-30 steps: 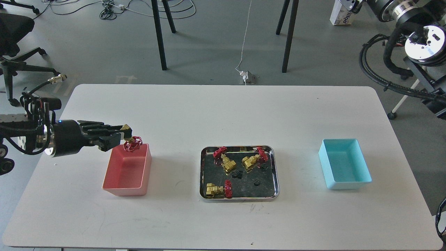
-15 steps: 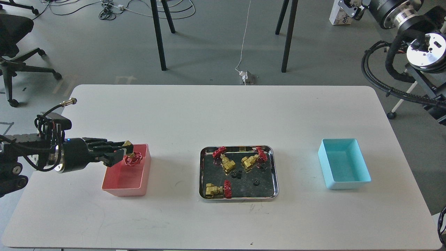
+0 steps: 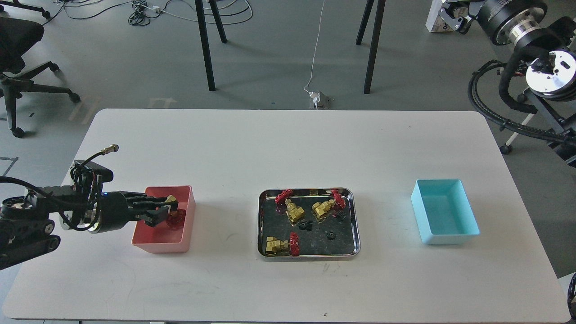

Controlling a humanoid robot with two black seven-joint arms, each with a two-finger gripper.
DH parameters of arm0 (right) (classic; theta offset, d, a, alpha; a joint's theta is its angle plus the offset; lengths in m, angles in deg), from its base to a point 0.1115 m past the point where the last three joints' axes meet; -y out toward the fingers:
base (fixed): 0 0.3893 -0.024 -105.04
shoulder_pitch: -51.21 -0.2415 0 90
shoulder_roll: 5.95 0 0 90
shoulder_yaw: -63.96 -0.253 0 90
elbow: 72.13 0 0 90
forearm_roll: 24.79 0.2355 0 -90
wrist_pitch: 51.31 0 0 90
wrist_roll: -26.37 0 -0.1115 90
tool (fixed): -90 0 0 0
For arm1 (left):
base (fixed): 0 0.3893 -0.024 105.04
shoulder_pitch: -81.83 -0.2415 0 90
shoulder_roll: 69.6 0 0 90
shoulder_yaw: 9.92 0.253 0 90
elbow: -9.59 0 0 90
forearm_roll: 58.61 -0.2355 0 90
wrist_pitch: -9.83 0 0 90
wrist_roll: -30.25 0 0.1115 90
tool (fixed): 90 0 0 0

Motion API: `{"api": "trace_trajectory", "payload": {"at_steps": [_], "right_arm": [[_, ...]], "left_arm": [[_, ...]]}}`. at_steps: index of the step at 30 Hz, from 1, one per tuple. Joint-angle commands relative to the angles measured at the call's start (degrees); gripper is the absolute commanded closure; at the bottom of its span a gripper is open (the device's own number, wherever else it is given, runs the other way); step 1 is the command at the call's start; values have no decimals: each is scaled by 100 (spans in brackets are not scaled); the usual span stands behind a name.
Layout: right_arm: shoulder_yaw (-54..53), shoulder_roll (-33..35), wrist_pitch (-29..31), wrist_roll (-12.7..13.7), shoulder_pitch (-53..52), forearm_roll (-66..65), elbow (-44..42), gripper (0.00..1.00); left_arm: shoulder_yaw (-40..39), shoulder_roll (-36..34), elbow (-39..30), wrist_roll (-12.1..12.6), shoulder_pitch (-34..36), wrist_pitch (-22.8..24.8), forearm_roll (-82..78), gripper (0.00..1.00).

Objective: Place valve in pink box and gear in blue box
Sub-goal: 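Lower the valve into the pink box and open the left gripper, then raise the left arm away and reach the right gripper toward the tray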

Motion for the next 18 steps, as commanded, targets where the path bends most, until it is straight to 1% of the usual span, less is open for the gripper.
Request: {"api": "trace_trajectory", "payload": {"at_steps": [1, 3, 5, 6, 7, 9, 11, 13, 16, 18], "right_arm": [[1, 0, 0, 0, 27, 0, 41, 0], [1, 0, 0, 0, 45, 0, 76, 0], [1, 0, 0, 0, 71, 0, 85, 0], [1, 0, 0, 0, 71, 0, 76, 0], [44, 0, 0, 0, 80, -9, 76, 0], [193, 9, 0, 9, 106, -140, 94, 0], [561, 61, 9, 26, 115, -412, 181, 0], [1167, 306, 9, 18, 45, -1191, 453, 0], [1897, 746, 61, 9, -148, -2781, 1033, 0], [2397, 957, 306, 9, -420, -3862, 1349, 0]], "left_arm": [[-4, -18, 4, 0, -5, 0, 1, 66], [-13, -35, 4, 0, 4, 0, 10, 57], [-13, -70, -5, 0, 4, 9, 10, 53], [-13, -79, -14, 0, 13, 26, 27, 48], [-30, -88, -49, 0, 22, 52, 36, 45], [-161, -123, -110, 0, 22, 70, 106, 43], [-494, -254, -276, 0, 22, 114, 360, 40], [-969, -386, -618, 0, 57, 437, 755, 39], [-2092, -545, -1015, 0, 66, 1377, 1405, 37], [-3067, -467, -1208, 0, 13, 2036, 1862, 36]]}}
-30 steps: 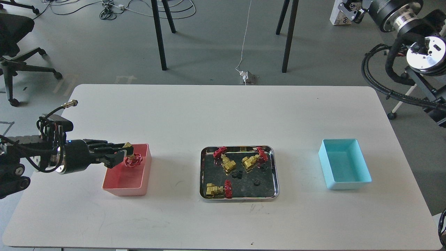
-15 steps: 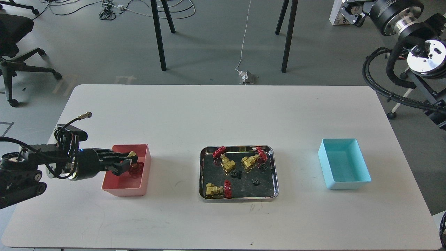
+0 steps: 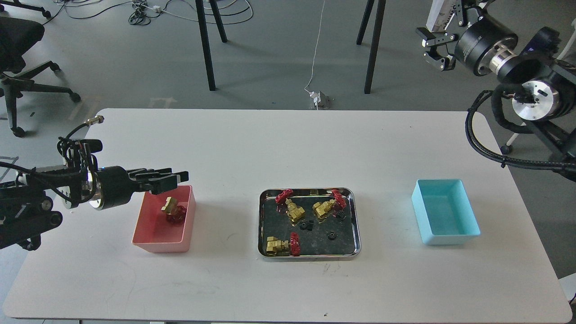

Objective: Place valve in pink box and gear in blue box
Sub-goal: 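Raise the left arm away and reach the right gripper toward the tray, then grasp a brass fitting in the tray with the right gripper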

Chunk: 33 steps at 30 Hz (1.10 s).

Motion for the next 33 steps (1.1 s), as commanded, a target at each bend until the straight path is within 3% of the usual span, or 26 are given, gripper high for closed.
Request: {"api": "trace_trajectory", "payload": {"at_steps": [1, 7, 9, 13, 15, 20, 24, 27, 33], "right_arm": [[951, 387, 395, -16, -486, -1871, 590, 0], [3261, 431, 1160, -78, -1874, -3779, 1767, 0], [3939, 283, 1336, -104, -2253, -4351, 2041, 0], [5117, -753, 1641, -516, -2763, -5266, 2138, 0], [5540, -1315, 1641, -552, -2817, -5399, 2121, 0], [5937, -2222, 1641, -544, -2747, -5478, 1736, 4], [6086, -2731, 1641, -535, -2440, -5619, 1252, 25], [6139, -2935, 1641, -500, -2255, -5681, 970, 34], [6157, -3067, 1641, -421, -1912, -5681, 584, 40]], "left_arm": [[-1616, 96, -374, 0, -65, 1103, 867, 36], [-3260, 1044, -550, 0, -110, 2273, 2984, 33], [-3622, 1353, -489, 0, -118, 2297, 3573, 31], [-4045, 1968, -182, 0, -127, 2297, 4419, 28], [-4054, 2188, -24, 0, -118, 2297, 4429, 28], [-4054, 2233, -5, 0, -232, 2297, 4429, 28], [-4072, 2198, -5, 0, -329, 2297, 4446, 27], [-4072, 2198, -14, 0, -408, 2297, 4446, 27], [-4080, 2242, -23, 0, -540, 2297, 4446, 26]]}}
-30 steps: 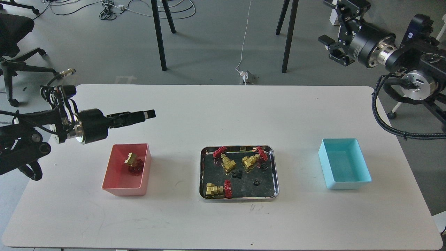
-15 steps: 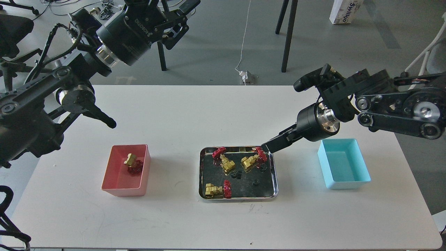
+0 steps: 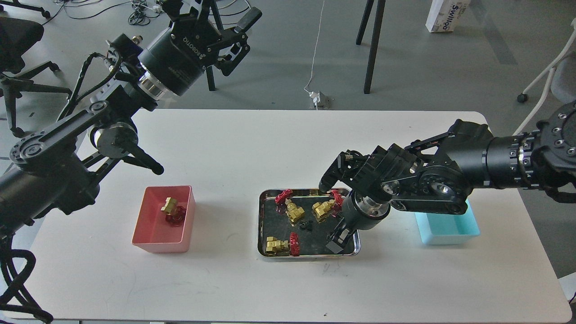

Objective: Place valve in pink box and gear in blue box
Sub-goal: 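Grasp a brass fitting in the tray with the right gripper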

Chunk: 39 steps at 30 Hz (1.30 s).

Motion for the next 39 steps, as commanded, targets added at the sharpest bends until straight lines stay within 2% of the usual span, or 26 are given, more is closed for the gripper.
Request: {"api": "trace_trajectory", "payload": {"at_steps": [1, 10, 16, 30, 33, 39], "right_arm": [[6, -54, 0, 42, 199, -2, -287, 41], [-3, -309, -128, 51, 419, -2, -622, 44], [-3, -458, -198, 42, 507, -2, -797, 50], [-12, -458, -392, 42, 726, -2, -1079, 55], [-12, -458, -392, 42, 735, -2, -1070, 59], [-3, -458, -392, 42, 727, -2, -1062, 76]], "left_arm": [[-2, 34, 0, 0, -58, 0, 0, 26], [6, 69, 0, 0, -93, 0, 8, 25], [6, 78, 0, 0, -172, 0, 0, 25], [6, 87, 17, 0, -251, 0, 0, 24], [6, 87, 26, 0, -277, 0, 0, 24], [6, 87, 26, 0, -286, 0, 0, 23]]}}
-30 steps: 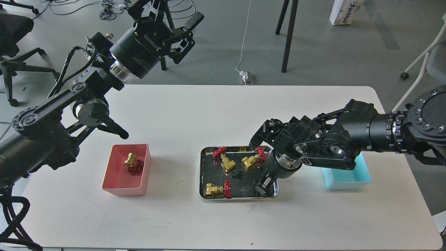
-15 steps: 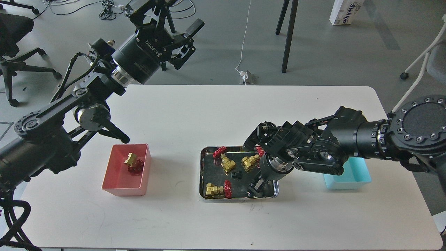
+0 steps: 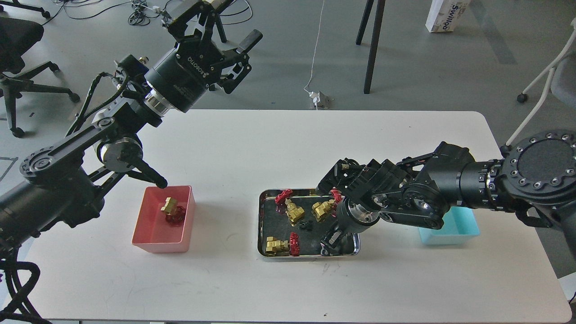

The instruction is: Place valve in pink box and gear in blue box

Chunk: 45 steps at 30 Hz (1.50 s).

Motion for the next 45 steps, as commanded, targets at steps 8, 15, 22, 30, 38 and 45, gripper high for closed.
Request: {"api": "trace_trajectory", "payload": {"at_steps": [8, 15, 22, 30, 38, 45], "right_arm": [[10, 0, 0, 0, -40, 0, 46, 91], [-78, 79, -9, -17, -487, 70, 379, 93], [-561, 2290, 0, -35, -1165, 71, 1372, 93], [-771, 4464, -61, -52, -709, 27, 1655, 93], [-1185, 4588, -245, 18, -24, -17, 1602, 84], [-1203, 4588, -387, 27, 74, -9, 1593, 10]], "left_arm": [[9, 17, 4, 0, -2, 0, 0, 23], [9, 88, 4, 0, -10, 0, 0, 23], [9, 158, 4, 0, -19, 0, 0, 23], [18, 404, 21, 0, -19, 0, 0, 23], [71, 413, 12, 0, -19, 0, 0, 23], [71, 413, 21, 0, -19, 0, 0, 22]]}}
